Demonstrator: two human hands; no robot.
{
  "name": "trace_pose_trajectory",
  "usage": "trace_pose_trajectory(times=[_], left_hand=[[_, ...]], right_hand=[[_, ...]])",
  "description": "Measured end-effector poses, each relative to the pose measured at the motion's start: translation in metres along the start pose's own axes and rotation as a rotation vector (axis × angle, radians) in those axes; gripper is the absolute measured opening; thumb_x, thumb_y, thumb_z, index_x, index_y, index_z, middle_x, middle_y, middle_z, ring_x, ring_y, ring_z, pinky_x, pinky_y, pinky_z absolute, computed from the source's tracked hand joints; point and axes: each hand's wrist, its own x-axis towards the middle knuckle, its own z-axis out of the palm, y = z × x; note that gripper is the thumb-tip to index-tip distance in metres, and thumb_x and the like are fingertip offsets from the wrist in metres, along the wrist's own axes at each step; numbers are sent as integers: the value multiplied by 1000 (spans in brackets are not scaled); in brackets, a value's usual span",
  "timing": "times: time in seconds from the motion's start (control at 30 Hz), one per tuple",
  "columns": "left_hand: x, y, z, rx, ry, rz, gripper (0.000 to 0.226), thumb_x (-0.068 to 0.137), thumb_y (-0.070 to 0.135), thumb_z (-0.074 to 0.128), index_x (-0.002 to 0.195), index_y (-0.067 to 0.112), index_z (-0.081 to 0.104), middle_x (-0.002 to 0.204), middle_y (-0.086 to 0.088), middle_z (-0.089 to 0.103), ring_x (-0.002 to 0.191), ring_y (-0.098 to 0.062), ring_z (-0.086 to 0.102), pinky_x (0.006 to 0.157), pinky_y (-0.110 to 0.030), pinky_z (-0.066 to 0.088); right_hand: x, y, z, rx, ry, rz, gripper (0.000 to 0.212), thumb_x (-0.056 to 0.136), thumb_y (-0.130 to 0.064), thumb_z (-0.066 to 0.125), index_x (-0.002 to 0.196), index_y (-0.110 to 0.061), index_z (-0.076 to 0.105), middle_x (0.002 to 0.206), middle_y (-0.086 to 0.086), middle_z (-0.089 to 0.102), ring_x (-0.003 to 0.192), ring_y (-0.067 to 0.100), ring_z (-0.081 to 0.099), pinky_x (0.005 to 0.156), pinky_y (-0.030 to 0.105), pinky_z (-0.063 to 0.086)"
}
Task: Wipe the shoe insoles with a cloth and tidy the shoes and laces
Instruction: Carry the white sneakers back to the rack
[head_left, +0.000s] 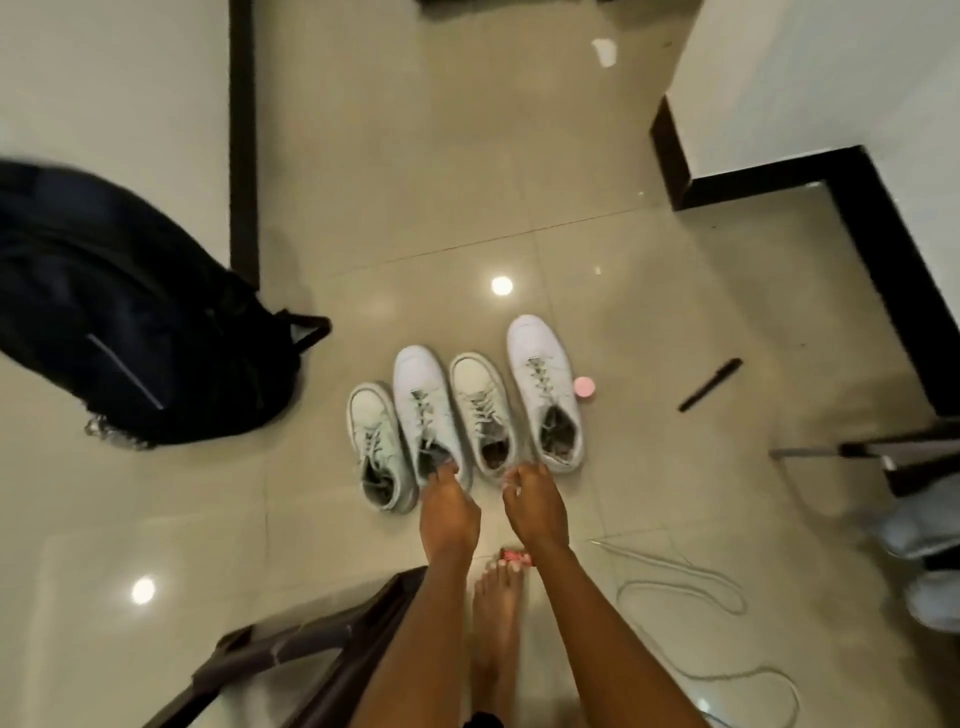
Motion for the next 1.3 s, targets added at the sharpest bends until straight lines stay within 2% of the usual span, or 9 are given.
trace_pose_trajectory(times=[0.13,0.27,0.4,0.47,0.53,0.67,0.77,1.0,1.3], left_hand=[[22,-58,0,16,61,-127,40,89,-1,44,129,7,45,132,-17,39,120,-33,42,93,-38,42],[49,-98,11,19,108,-246,49,86,1,56,131,11,41,134,-18,30,123,-34,34,93,-39,43],[74,-126,32,44,39,-281,56,87,9,62,137,15,38,141,-20,25,128,-34,31,98,-37,40],[89,-138,44,14,12,-303,53,89,17,62,137,15,41,139,-19,30,125,-35,36,98,-39,40],[101,-148,49,-65,33,-349,40,87,21,64,125,11,55,127,-20,46,112,-35,50,90,-40,47],[100,-153,48,-175,179,-359,21,85,13,62,101,1,69,100,-20,65,91,-36,62,73,-35,47],[82,-137,31,-186,231,-375,19,88,15,60,100,3,70,97,-19,66,88,-34,63,74,-35,47],[-1,-56,-38,-217,286,-308,20,89,8,56,104,1,67,106,-19,61,93,-34,60,75,-36,46],[-103,66,-62,-79,57,16,24,89,11,52,108,10,68,133,-9,52,102,-29,60,81,-33,45]], right_hand=[[21,6,43,-236,-69,-5,40,88,-8,48,128,-12,46,134,13,40,124,29,42,94,35,43],[50,16,64,-423,-29,-24,44,87,-9,54,129,-15,43,133,14,40,122,30,43,89,37,46],[80,30,79,-557,-42,-34,44,87,-15,60,128,-19,46,139,15,35,125,31,42,93,37,44],[90,39,86,-586,-30,-60,39,88,-17,60,126,-19,51,138,14,37,120,31,47,91,36,46],[97,46,90,-583,10,-105,35,87,-14,59,122,-20,57,133,14,44,109,32,57,85,35,49],[95,51,87,-558,51,-169,29,87,-12,59,115,-16,63,124,16,51,97,34,63,79,35,51],[76,34,71,-527,63,-159,23,87,-15,58,108,-8,65,117,18,56,98,37,61,79,37,50],[-8,-30,-1,-401,54,-71,23,89,-15,57,110,-13,65,110,15,63,99,30,62,79,31,49],[-104,-30,-92,-163,208,176,26,91,-28,55,112,-13,62,118,12,54,99,30,61,82,34,48]])
